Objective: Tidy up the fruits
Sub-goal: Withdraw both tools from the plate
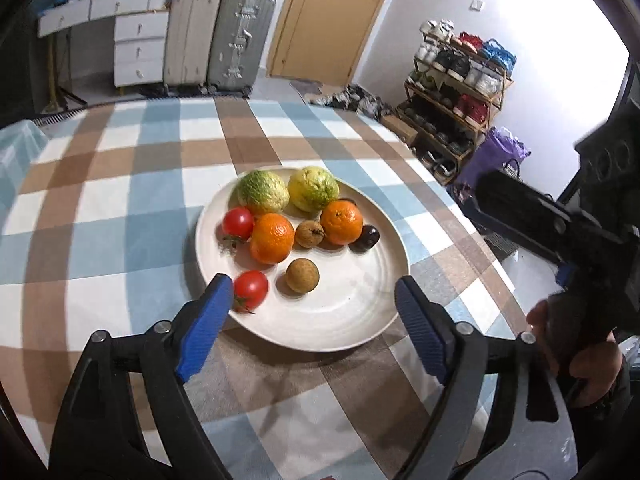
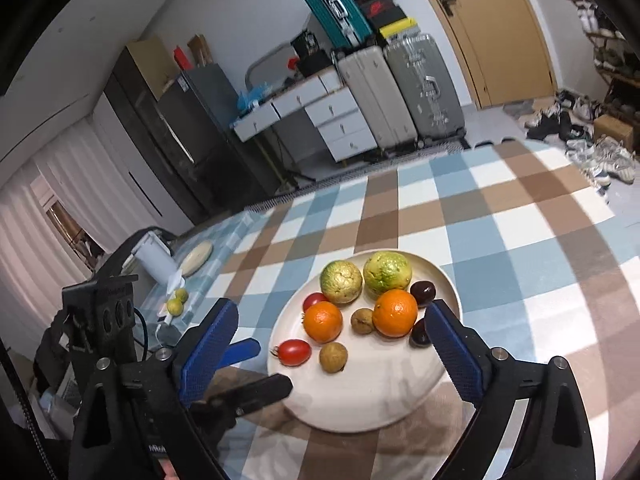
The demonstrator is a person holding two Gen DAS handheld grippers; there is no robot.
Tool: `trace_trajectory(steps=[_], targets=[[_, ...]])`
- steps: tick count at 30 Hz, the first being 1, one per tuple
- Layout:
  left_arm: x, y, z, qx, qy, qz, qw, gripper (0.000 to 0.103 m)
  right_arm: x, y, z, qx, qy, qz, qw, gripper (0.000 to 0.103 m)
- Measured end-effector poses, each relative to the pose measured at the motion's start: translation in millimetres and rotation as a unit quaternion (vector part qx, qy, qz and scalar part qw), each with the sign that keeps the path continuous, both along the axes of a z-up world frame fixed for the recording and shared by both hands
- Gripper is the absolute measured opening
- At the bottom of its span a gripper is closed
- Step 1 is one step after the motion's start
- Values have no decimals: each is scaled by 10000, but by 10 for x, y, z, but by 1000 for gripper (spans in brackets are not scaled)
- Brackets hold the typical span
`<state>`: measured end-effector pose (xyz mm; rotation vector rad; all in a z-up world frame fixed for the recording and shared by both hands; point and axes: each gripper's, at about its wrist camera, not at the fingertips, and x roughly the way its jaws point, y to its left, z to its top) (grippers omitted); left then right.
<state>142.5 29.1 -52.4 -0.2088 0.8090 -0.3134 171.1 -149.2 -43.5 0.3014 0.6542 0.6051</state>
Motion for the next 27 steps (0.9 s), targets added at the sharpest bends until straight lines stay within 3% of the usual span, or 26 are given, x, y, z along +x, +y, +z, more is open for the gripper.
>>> trace_trajectory(steps=[11,15,19,23,27], targets=[[-531,-78,475,238,-561,54,9981,84,-701,-157,220,-26,-666,-314,9973,103],[-788,-110,664,530,-995,392,9928,103,-901,-219,294,-47,-1027,-441,9937,103],[-948,-80,775,534,-1239,598,9891,103,-1061,-286,329,-7,-1266,-563,9904,103],[-1093,-31,861,599,-1596,924,9810,103,-1161,-317,335,-50,-1453,-647,9873,103],[-1261,14,912,730,-2169,1221,9658,103,-1305,-295,327,-208,-1869,-731,9794,103]])
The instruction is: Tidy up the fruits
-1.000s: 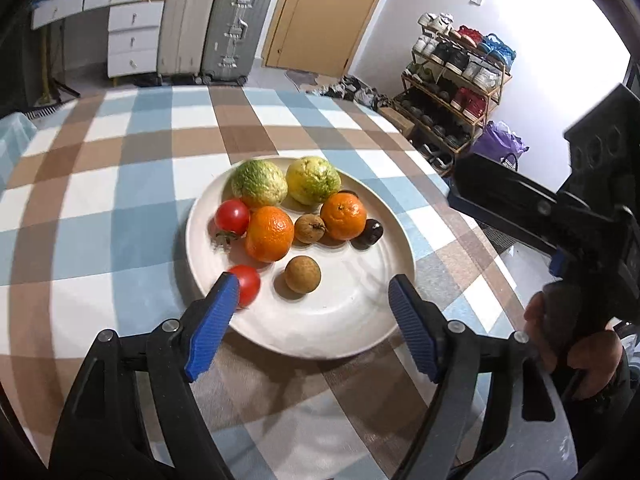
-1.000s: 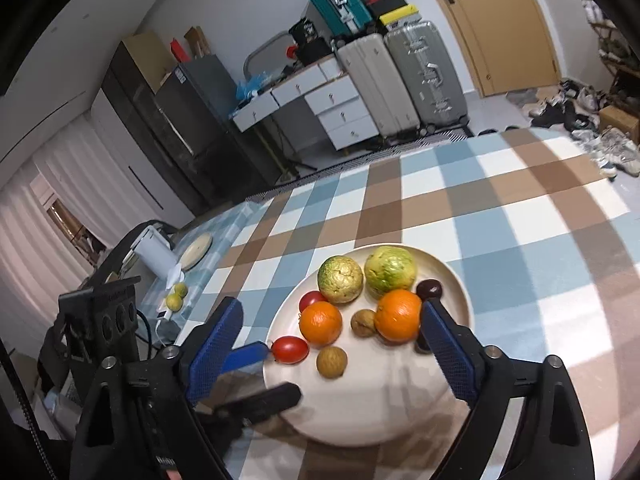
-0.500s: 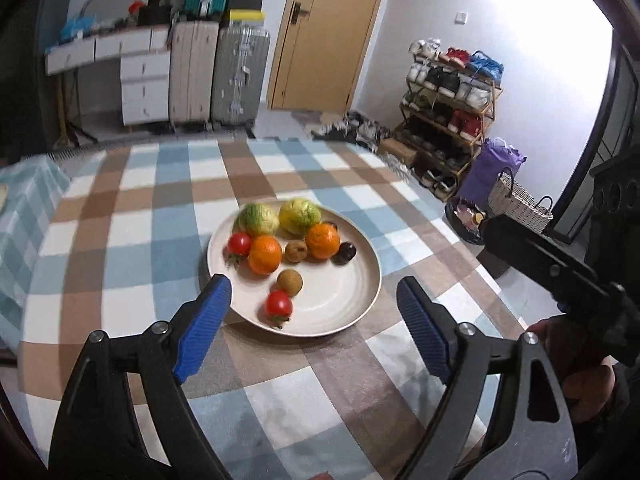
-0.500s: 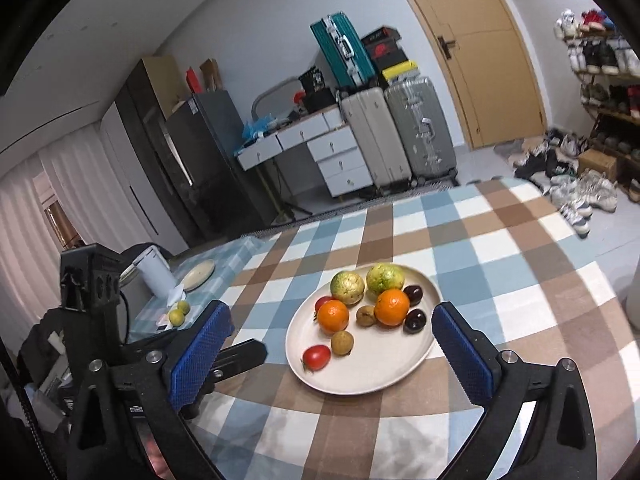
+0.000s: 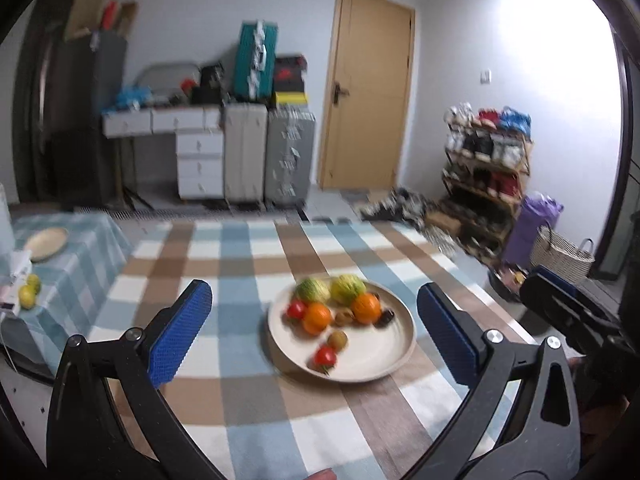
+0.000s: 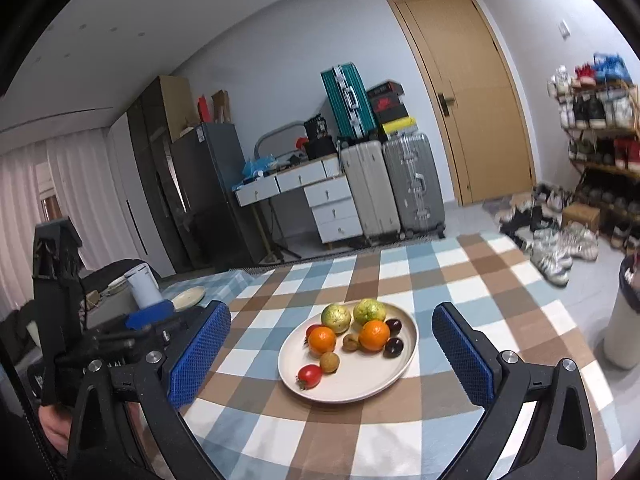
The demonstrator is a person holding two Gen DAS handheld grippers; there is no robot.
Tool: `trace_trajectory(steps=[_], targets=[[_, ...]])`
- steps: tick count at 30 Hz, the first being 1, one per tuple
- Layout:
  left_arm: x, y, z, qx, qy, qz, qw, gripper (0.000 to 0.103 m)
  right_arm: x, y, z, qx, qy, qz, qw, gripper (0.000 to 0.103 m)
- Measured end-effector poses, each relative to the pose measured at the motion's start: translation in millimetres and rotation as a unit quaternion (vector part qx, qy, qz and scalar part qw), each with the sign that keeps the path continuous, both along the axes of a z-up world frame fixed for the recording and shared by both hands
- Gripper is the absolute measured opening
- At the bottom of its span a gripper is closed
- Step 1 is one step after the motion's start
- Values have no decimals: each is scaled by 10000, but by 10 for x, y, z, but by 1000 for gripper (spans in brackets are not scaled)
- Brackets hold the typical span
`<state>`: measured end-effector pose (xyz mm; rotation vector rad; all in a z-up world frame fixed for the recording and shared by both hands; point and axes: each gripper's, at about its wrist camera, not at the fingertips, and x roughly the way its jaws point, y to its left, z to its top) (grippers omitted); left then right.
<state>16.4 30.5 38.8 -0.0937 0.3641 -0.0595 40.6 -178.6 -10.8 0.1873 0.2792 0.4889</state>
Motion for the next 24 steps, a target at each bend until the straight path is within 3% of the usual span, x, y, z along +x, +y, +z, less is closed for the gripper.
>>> trace_trajectory(steps=[7,12,24], targets=[[-176,6,-145,317,-499,91,9982,103,-82,57,-104,-315,-580,-250,9975,103],[-73,37,-411,333,-362,194,9986,103,-69,128,-244,-645,-918,-429,9928,103],[251,210,-919,337,-110,542,9979,103,145,232,-572,-1185,-825,-542,9880,103]])
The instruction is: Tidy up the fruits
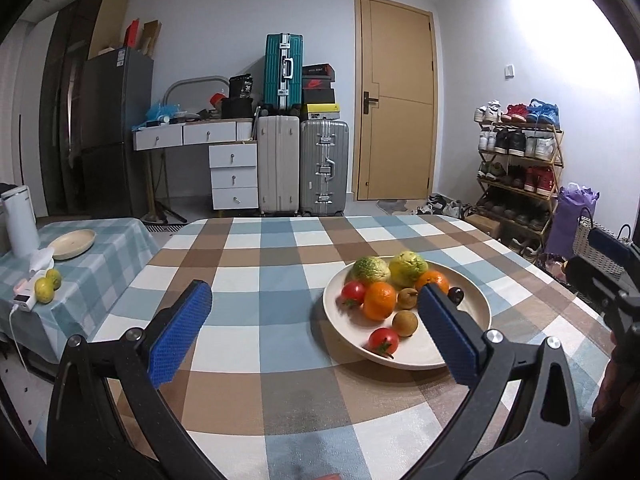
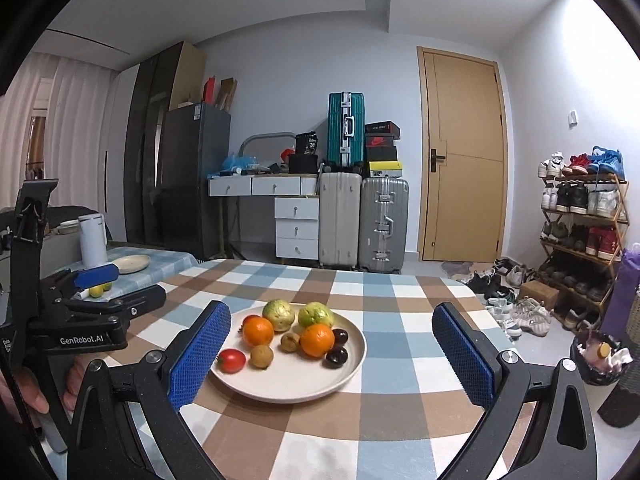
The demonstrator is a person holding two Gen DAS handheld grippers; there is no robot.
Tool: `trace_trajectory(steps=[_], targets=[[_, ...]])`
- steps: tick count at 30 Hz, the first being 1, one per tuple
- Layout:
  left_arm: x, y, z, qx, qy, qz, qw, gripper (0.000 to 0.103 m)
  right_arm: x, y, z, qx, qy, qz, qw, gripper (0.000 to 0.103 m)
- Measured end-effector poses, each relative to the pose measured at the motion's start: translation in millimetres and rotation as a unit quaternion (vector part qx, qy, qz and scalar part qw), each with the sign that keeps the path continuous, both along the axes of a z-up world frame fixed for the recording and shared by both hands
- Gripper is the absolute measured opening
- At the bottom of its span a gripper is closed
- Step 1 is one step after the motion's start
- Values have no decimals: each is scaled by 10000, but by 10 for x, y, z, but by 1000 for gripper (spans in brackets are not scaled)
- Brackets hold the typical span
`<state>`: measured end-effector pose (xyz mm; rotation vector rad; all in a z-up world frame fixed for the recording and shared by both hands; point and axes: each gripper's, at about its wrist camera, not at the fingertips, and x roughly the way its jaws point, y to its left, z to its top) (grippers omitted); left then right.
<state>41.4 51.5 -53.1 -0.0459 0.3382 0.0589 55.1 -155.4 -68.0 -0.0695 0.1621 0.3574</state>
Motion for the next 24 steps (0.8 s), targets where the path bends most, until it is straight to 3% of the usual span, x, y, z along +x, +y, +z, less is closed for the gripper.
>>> trace_trajectory(steps=[10,24], targets=[[96,-33,-67,134,15,-36,9999,103,230,-9,-130,-24,580,-52,9983,103],[-18,-99,-62,175,-66,8,9998,103,213,-18,-141,-18,555,-6,9985,103]])
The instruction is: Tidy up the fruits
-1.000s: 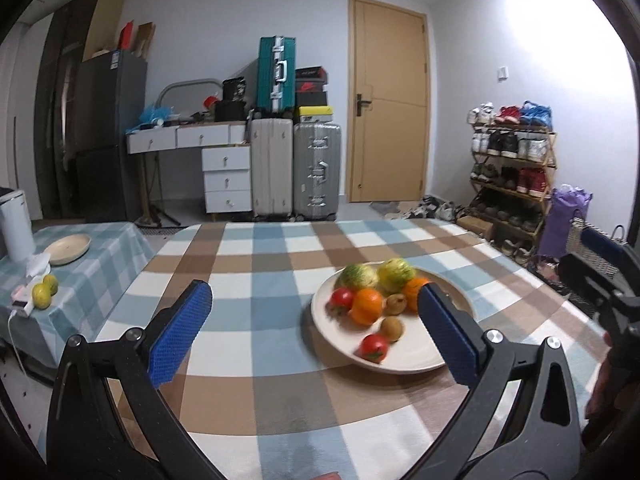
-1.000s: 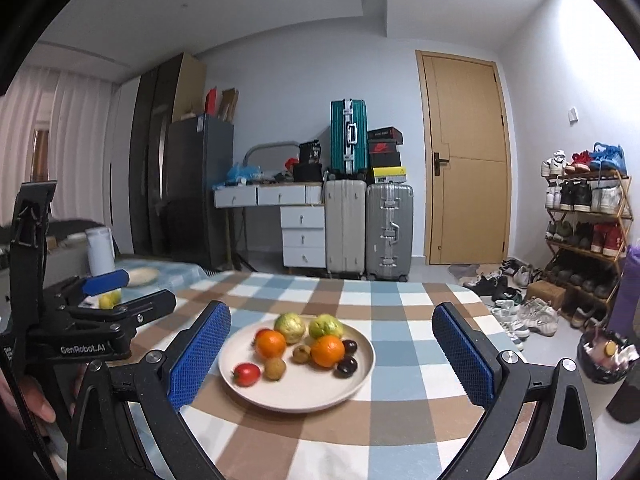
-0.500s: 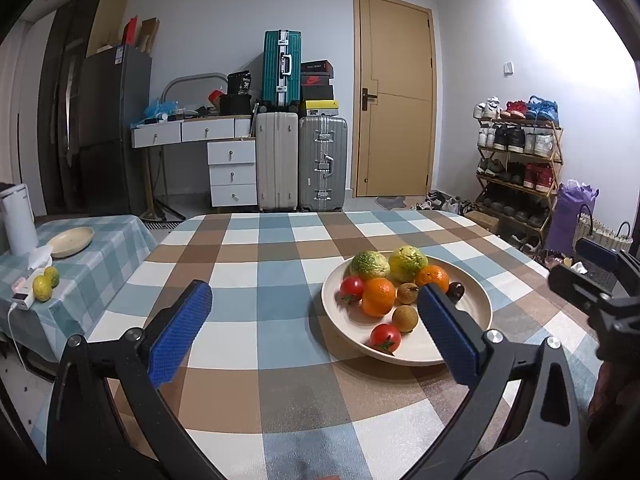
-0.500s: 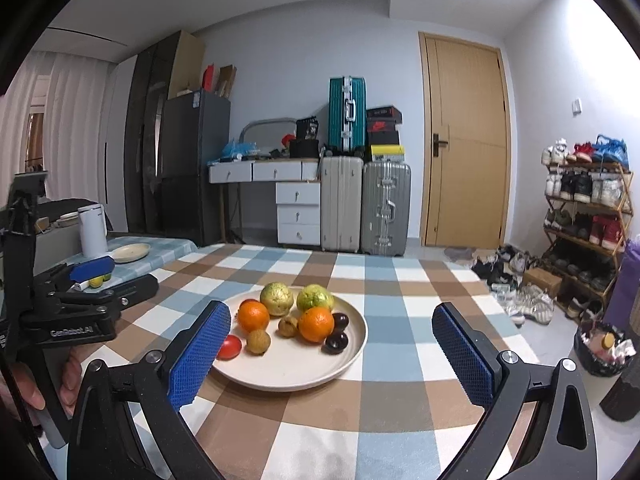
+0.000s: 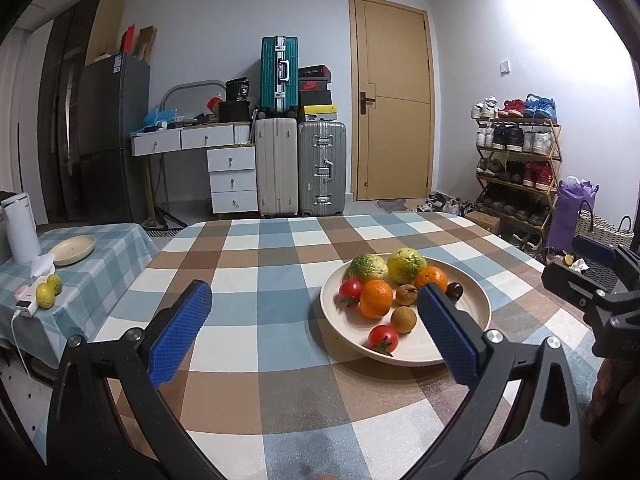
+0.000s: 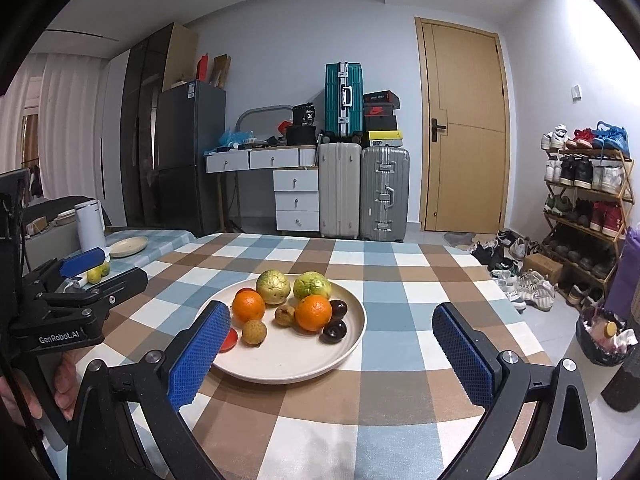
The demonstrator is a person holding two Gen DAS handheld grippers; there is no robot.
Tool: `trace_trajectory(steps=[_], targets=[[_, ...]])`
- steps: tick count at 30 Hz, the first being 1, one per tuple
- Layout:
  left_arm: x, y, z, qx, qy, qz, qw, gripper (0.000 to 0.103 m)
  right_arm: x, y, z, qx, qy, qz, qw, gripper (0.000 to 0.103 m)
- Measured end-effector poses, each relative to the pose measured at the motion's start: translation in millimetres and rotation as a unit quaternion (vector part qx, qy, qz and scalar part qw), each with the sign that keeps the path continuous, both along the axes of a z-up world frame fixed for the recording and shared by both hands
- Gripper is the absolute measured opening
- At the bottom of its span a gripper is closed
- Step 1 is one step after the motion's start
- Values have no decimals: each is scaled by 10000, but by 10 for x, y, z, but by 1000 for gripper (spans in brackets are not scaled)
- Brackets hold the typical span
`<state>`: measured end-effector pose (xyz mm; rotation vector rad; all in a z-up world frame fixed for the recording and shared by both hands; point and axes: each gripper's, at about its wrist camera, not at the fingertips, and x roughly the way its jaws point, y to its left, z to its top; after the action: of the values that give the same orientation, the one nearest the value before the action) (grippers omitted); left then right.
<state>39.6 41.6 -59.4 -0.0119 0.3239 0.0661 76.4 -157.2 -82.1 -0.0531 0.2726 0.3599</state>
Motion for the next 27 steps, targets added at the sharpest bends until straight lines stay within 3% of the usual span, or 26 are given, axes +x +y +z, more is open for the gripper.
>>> trace_trajectory(steps=[27], targets=[[-1,1,0,0,-5,13,10000,103,1,-1,-3,-1,2,0,10000,103]])
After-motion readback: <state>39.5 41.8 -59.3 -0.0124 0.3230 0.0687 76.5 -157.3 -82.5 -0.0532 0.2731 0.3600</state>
